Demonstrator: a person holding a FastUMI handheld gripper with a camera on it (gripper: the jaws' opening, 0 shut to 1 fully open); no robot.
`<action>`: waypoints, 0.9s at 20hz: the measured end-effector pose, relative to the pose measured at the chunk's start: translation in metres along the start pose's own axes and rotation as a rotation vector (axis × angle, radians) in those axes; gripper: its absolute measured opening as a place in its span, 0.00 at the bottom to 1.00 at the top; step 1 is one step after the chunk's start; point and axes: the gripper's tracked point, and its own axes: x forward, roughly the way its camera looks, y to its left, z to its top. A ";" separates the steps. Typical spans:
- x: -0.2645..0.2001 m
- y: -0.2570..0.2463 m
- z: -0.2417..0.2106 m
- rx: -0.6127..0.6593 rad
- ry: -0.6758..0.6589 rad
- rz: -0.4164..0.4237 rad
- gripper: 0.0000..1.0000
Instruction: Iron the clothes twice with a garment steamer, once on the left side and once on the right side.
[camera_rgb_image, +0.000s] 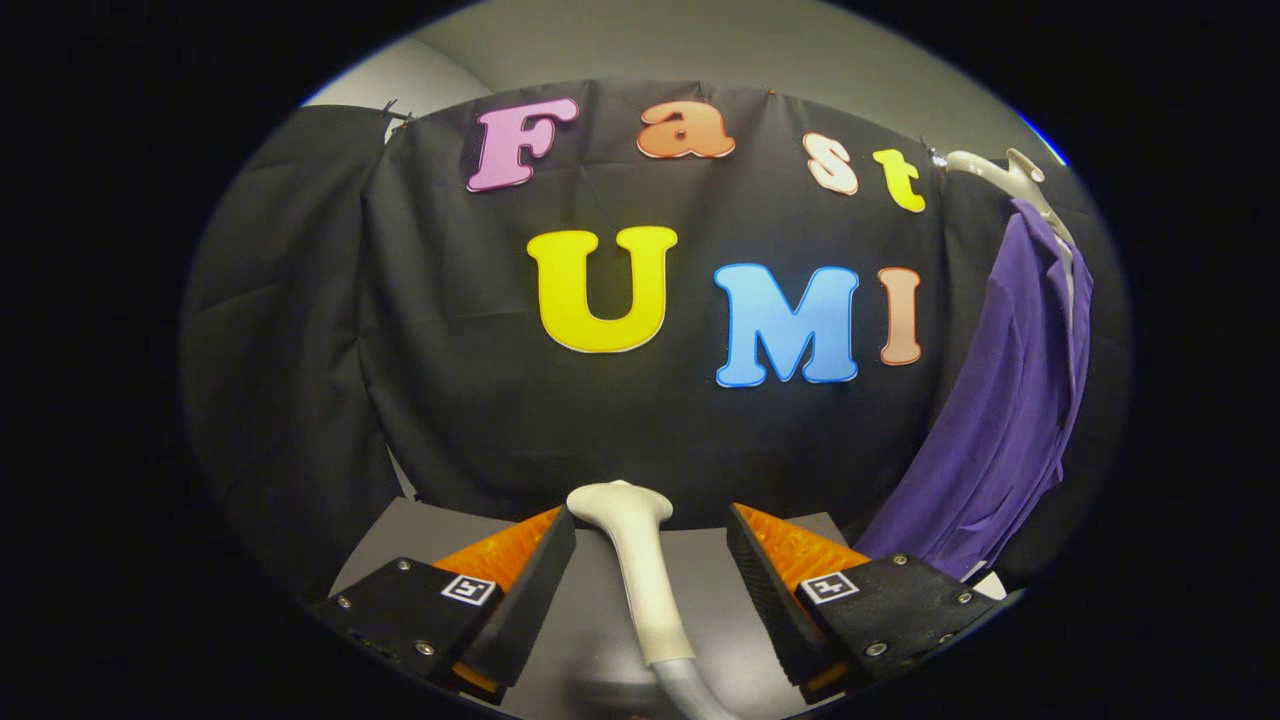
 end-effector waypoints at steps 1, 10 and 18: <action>0.012 0.001 -0.009 0.011 0.029 0.001 0.94; 0.069 0.003 -0.057 0.139 0.236 0.014 0.94; 0.088 0.009 -0.085 0.279 0.330 0.065 0.82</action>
